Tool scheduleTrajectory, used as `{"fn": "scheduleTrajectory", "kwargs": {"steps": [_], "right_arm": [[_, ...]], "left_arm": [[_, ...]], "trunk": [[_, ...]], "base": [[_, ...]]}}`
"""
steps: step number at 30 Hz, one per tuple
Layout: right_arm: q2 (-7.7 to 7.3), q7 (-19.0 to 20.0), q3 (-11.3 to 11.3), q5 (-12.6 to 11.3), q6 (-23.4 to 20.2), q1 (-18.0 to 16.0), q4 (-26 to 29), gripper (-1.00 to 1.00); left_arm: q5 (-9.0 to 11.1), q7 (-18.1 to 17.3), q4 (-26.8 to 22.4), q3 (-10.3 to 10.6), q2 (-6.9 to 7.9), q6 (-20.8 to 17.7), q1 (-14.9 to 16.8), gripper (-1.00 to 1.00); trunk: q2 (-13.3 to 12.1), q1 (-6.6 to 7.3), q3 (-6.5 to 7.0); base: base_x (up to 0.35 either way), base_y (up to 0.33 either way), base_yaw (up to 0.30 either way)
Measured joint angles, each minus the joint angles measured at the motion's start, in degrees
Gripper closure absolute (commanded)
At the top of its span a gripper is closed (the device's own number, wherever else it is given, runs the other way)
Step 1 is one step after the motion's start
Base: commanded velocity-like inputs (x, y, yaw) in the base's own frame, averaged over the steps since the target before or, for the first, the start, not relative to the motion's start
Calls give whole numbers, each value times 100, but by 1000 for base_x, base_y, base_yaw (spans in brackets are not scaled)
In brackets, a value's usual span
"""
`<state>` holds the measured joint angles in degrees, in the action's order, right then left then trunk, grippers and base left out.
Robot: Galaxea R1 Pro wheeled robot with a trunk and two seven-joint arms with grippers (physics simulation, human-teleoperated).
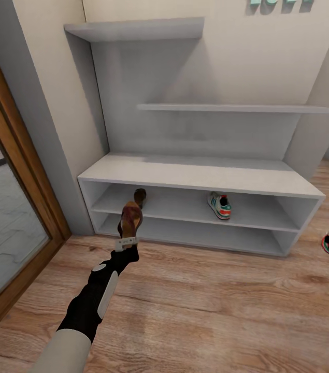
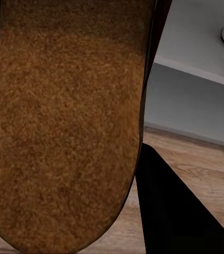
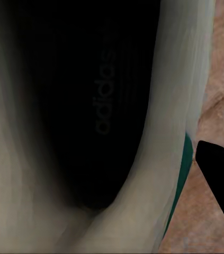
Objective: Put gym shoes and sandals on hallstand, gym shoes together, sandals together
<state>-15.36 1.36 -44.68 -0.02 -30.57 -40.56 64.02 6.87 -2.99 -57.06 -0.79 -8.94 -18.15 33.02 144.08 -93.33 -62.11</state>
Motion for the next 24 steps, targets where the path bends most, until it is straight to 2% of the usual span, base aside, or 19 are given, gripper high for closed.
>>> {"fn": "scheduleTrajectory", "kwargs": {"steps": [2, 4, 5, 7, 8, 10, 12, 13, 14, 15, 17, 18, 20, 22, 24], "right_arm": [[-286, 5, -148, -40, -4, 1, -30, 100], [-708, 5, -270, -33, -6, 6, -89, 100], [-869, 6, -313, -50, -7, 10, -133, 100], [-1165, 6, -456, -38, -8, 14, -229, 100], [-1250, 5, -511, -57, -7, 15, -257, 100], [-1594, 0, -830, 1, -9, 15, -400, 100], [-1981, -1, -1262, 13, -9, 17, -634, 100], [-2090, -1, -1377, -26, -8, 18, -706, 100], [-2282, -2, -1562, 3, -9, 17, -846, 100], [-2384, -1, -1644, -30, -8, 19, -921, 100], [-2701, -1, -1828, -16, -9, 18, -1202, 100], [-2776, -1, -1853, -37, -8, 20, -1271, 100], [-3057, -1, -1919, -21, -9, 19, -1500, 100], [-3248, -1, -1940, -26, -9, 19, -1637, 100], [-3359, 0, -1951, -32, -9, 21, -1722, 100]], "left_arm": [[1, 3, 19, 4, 0, -1, 0, 100], [-3, 9, 93, 8, -2, -3, 0, 100], [-4, 13, 143, 18, -3, -3, 0, 100], [-8, 16, 229, 50, -8, -2, 0, 100], [-10, 16, 244, 61, -9, 0, 1, 100], [-11, 27, 275, 142, -9, 4, 0, 100], [-19, 70, 288, 259, -10, 21, -1, 100], [-24, 87, 291, 289, -10, 29, 0, 100], [-26, 131, 293, 337, -10, 42, 0, 100], [-29, 164, 295, 357, -11, 53, 1, 100], [-40, 410, 297, 395, -11, 82, 1, 100], [-35, 500, 299, 400, -12, 92, 1, 100], [-39, 912, 299, 405, -22, 150, 1, 100], [-24, 1160, 310, 414, -31, 221, 1, 100], [-7, 1289, 380, 437, -36, 287, 0, 100]], "trunk": [[0, 0, 0], [0, 0, 0], [0, 0, 0], [0, 0, 0], [0, 0, 0], [0, 0, 0], [0, 0, 0], [0, 0, 0], [0, 0, 0], [0, 0, 0], [0, 0, 0], [0, 0, 0], [0, 0, 0], [0, 0, 0], [-1, 0, 0]], "base": [[0, 0, 0], [0, 0, 0], [0, 0, 0], [0, 0, 0], [0, 0, 0], [0, 0, 0], [0, 0, 0], [0, 0, 0], [0, 0, 0], [0, 0, 0], [0, 0, 0], [0, 0, 0], [0, 0, 0], [0, 0, 0], [0, 0, 0]]}}
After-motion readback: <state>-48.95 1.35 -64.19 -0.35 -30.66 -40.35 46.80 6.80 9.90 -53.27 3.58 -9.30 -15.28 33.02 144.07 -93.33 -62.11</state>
